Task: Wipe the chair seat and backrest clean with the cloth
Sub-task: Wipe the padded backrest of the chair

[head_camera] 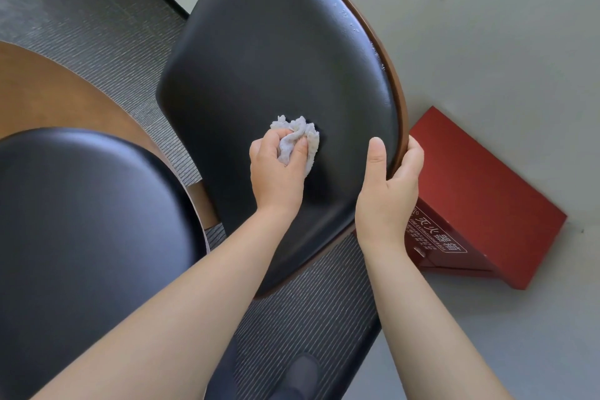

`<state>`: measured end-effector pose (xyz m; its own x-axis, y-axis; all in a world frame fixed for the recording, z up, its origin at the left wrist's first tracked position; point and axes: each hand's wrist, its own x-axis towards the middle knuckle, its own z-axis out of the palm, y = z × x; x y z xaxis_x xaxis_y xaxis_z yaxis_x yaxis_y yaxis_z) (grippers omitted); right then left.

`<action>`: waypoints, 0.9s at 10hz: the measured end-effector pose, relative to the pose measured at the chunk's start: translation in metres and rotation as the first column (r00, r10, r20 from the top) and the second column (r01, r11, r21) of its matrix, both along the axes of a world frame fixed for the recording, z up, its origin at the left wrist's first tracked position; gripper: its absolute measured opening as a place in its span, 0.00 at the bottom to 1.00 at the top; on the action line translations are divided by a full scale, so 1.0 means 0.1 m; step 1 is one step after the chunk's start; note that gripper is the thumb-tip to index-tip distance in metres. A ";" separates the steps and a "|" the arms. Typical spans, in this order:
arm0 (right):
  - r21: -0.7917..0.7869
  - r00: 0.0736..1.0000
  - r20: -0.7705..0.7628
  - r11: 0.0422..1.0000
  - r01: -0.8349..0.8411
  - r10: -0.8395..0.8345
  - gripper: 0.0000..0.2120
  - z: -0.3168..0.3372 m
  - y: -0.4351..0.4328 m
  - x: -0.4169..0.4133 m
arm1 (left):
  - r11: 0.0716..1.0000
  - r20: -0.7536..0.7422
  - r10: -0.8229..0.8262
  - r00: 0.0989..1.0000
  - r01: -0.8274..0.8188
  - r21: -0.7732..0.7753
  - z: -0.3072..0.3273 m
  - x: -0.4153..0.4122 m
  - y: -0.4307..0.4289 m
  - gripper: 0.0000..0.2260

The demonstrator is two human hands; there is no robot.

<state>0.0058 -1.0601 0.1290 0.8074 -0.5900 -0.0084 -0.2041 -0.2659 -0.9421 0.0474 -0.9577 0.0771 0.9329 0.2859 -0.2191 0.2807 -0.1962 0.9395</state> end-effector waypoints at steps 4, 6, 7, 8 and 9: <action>0.040 1.000 0.010 0.999 -0.011 0.011 0.26 -0.33 0.05 -0.23 | 0.989 -0.222 0.048 0.974 -0.016 0.145 -0.81 -0.28 0.48 0.09; 0.049 0.998 -0.060 0.999 -0.019 0.021 0.28 -0.52 0.12 -0.39 | 0.984 -0.346 0.104 0.933 -0.047 0.171 -1.14 -0.42 0.64 0.11; 0.033 0.999 -0.048 0.999 -0.016 0.017 0.35 -0.58 0.13 -0.39 | 0.984 -0.435 0.101 0.894 -0.025 0.179 -1.31 -0.49 0.75 0.14; 0.001 1.000 -0.030 1.000 -0.010 0.010 0.32 -0.63 0.12 -0.38 | 0.980 -0.480 0.087 0.873 0.013 0.200 -1.43 -0.56 0.82 0.15; -0.019 0.999 -0.038 1.000 0.011 -0.012 0.30 -0.66 0.14 -0.37 | 0.977 -0.520 0.097 0.848 0.018 0.212 -1.46 -0.62 0.86 0.16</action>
<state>-0.0316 -1.0465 0.0633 0.7999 -0.5994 -0.0285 -0.2433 -0.2805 -0.9285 -0.0144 -0.8718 -0.0693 0.6809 0.4114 -0.6059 0.7315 -0.3425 0.5895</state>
